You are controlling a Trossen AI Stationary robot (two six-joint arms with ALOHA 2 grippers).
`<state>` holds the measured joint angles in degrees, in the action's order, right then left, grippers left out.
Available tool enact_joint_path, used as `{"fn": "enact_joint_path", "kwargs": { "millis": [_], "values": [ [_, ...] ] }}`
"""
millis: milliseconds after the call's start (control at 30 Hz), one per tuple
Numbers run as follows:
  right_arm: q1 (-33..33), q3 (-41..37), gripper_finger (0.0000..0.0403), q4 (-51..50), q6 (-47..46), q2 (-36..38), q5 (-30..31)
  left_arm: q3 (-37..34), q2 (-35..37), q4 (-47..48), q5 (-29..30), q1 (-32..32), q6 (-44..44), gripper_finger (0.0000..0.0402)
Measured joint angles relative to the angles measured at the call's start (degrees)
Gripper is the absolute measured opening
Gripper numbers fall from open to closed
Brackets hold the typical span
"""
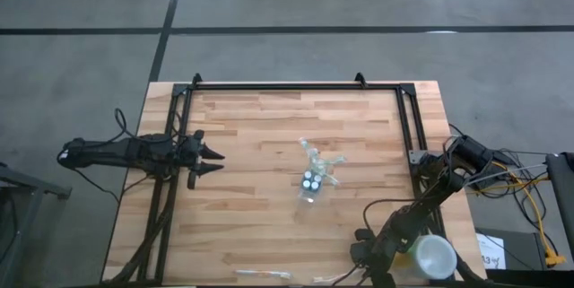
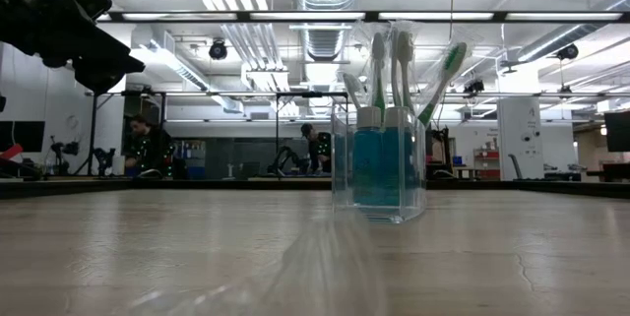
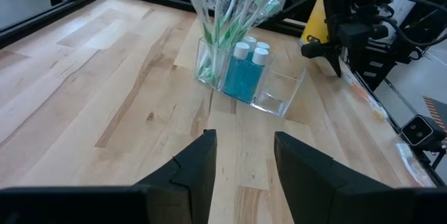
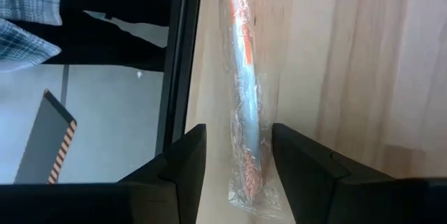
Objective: Pick & Place toothbrushing station
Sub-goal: Put the right white orange toothbrush into the front side of the transparent organizer
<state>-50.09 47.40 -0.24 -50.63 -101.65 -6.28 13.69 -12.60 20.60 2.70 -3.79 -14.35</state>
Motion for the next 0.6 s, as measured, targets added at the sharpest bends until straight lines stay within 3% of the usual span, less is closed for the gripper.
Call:
{"fn": "enact_joint_path", "kwargs": {
  "millis": [167,600],
  "values": [
    [0.0,-0.02,0.0146,-0.21,0.2,-0.02,0.02,0.0,0.0,0.0,0.02,0.0,0.0,0.0149],
    [0.11,-0.11,0.004,-2.15,-0.18,0.3,0.61,-0.02,0.0,0.02,0.26,0.02,0.0,0.0149]
  ]
}}
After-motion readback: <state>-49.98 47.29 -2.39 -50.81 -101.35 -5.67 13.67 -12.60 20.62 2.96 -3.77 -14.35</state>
